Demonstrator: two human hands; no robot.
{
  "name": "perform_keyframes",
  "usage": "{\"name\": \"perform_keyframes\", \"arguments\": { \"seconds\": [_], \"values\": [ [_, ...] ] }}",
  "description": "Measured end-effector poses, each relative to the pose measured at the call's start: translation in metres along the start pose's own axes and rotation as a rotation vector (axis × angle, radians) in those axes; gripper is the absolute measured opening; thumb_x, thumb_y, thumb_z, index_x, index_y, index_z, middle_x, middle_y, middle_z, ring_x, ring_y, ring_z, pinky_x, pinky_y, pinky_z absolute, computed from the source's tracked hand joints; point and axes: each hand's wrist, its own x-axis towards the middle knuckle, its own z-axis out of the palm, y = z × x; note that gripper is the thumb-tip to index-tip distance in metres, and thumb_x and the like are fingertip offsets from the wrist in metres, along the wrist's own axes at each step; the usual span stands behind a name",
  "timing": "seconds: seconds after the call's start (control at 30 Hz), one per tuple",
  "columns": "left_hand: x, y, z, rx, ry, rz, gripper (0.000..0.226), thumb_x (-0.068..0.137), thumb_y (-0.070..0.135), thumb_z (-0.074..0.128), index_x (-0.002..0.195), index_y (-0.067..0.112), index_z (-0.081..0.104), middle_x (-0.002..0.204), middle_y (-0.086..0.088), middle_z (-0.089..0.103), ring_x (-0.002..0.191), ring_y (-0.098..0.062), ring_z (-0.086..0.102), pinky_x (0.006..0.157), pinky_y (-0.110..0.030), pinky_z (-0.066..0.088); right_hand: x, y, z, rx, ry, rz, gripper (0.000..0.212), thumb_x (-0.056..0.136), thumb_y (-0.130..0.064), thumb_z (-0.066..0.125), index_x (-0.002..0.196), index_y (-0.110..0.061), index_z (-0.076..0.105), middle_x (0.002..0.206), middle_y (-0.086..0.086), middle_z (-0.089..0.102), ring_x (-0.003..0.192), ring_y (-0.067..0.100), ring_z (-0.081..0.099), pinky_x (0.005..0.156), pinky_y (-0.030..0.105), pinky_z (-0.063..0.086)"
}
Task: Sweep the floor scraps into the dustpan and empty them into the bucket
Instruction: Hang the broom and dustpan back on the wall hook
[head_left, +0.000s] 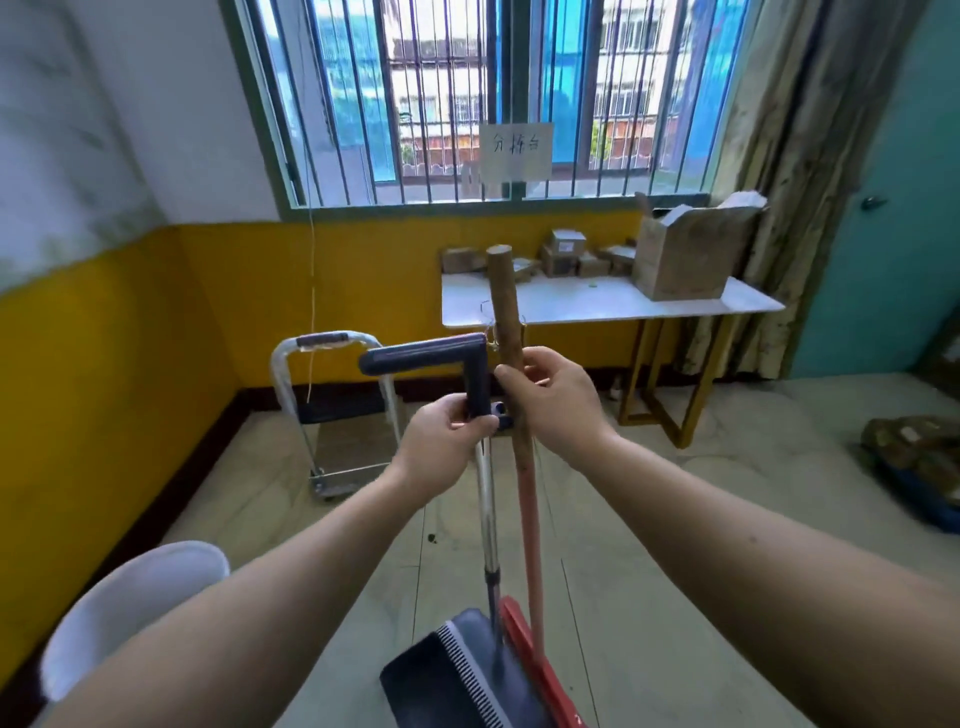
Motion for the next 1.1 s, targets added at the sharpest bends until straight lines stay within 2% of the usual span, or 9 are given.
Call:
{"name": "perform_keyframes", "arguments": {
  "seconds": [0.2, 0.37, 0.47, 0.57, 0.7, 0.8, 0.93, 1.0, 1.1],
  "values": [
    [0.000, 0.022, -0.008, -0.041, 0.042, 0.096, 0.013, 0.093, 0.018, 0.059, 0.102, 0.028, 0.060, 0.096, 0.010, 0.068, 0.092, -0.004, 0.064, 0.080, -0.020, 0.051, -0.001, -0.030, 0.002, 0.092, 0.066, -0.001, 0.010, 0.087, -0.038, 0.065, 0.077, -0.036, 0.061, 0.085, -0.004, 0.069, 0.081, 0.016, 0.068, 0.078, 0.044, 0.059],
    [0.002, 0.024, -0.012, -0.082, 0.034, 0.139, 0.021, 0.098, 0.021, 0.051, 0.118, 0.026, 0.051, 0.105, 0.003, 0.066, 0.099, -0.007, 0.065, 0.084, -0.023, 0.051, -0.001, -0.046, 0.006, 0.151, 0.059, 0.015, 0.011, 0.085, -0.041, 0.067, 0.081, -0.035, 0.059, 0.091, 0.000, 0.069, 0.083, 0.020, 0.069, 0.073, 0.043, 0.061],
    [0.003, 0.027, -0.011, -0.062, 0.033, 0.137, 0.040, 0.095, 0.016, 0.057, 0.129, 0.021, 0.037, 0.104, -0.005, 0.065, 0.096, -0.015, 0.068, 0.081, -0.030, 0.057, 0.001, -0.051, 0.011, 0.125, 0.056, 0.016, 0.013, 0.084, -0.042, 0.068, 0.082, -0.032, 0.060, 0.089, -0.001, 0.069, 0.084, 0.018, 0.069, 0.077, 0.043, 0.059],
    [0.003, 0.030, -0.012, -0.058, 0.041, 0.152, 0.059, 0.084, 0.006, 0.070, 0.130, 0.020, 0.037, 0.107, -0.003, 0.063, 0.093, -0.018, 0.070, 0.077, -0.037, 0.061, 0.004, -0.055, 0.012, 0.135, 0.039, 0.035, 0.021, 0.082, -0.043, 0.069, 0.089, -0.024, 0.063, 0.089, 0.002, 0.069, 0.085, 0.021, 0.068, 0.079, 0.045, 0.058],
    [0.003, 0.032, -0.015, -0.069, 0.041, 0.160, 0.055, 0.082, 0.003, 0.071, 0.126, 0.017, 0.041, 0.106, -0.009, 0.063, 0.091, -0.019, 0.071, 0.075, -0.035, 0.061, 0.006, -0.057, 0.010, 0.123, 0.003, 0.041, 0.024, 0.082, -0.042, 0.069, 0.089, -0.020, 0.062, 0.088, 0.005, 0.068, 0.084, 0.023, 0.068, 0.079, 0.046, 0.058],
    [0.001, 0.034, -0.015, -0.067, 0.075, 0.142, 0.051, 0.082, 0.005, 0.072, 0.122, 0.018, 0.043, 0.104, -0.004, 0.062, 0.093, -0.017, 0.068, 0.075, -0.030, 0.060, 0.007, -0.057, 0.010, 0.144, -0.039, 0.039, 0.023, 0.085, -0.044, 0.065, 0.092, -0.022, 0.063, 0.089, 0.003, 0.068, 0.086, 0.021, 0.068, 0.080, 0.043, 0.058],
    [0.002, 0.043, -0.021, -0.001, 0.154, 0.100, 0.051, 0.080, 0.014, 0.076, 0.120, 0.016, 0.044, 0.106, 0.000, 0.057, 0.101, -0.016, 0.060, 0.080, -0.027, 0.054, -0.011, -0.027, 0.008, 0.268, 0.109, 0.102, 0.014, 0.096, -0.037, 0.048, 0.102, -0.031, 0.059, 0.102, -0.002, 0.064, 0.101, 0.018, 0.062, 0.088, 0.036, 0.053],
    [0.003, 0.054, -0.024, 0.007, 0.184, 0.107, 0.049, 0.080, 0.015, 0.075, 0.117, 0.016, 0.044, 0.105, -0.001, 0.056, 0.100, -0.017, 0.059, 0.079, -0.026, 0.052, -0.038, 0.005, 0.014, 0.167, 0.100, 0.133, 0.033, 0.095, -0.033, 0.051, 0.128, -0.030, 0.048, 0.123, -0.004, 0.055, 0.115, 0.017, 0.054, 0.094, 0.035, 0.049],
    [0.003, 0.076, -0.024, -0.039, 0.183, 0.144, 0.043, 0.083, 0.012, 0.072, 0.112, 0.020, 0.042, 0.097, 0.001, 0.055, 0.086, -0.013, 0.062, 0.059, -0.014, 0.053, -0.078, 0.028, 0.038, -0.090, -0.073, 0.127, 0.086, 0.083, -0.042, 0.067, 0.149, -0.032, 0.013, 0.147, -0.005, 0.028, 0.132, 0.015, 0.036, 0.101, 0.034, 0.041]
  ]
}}
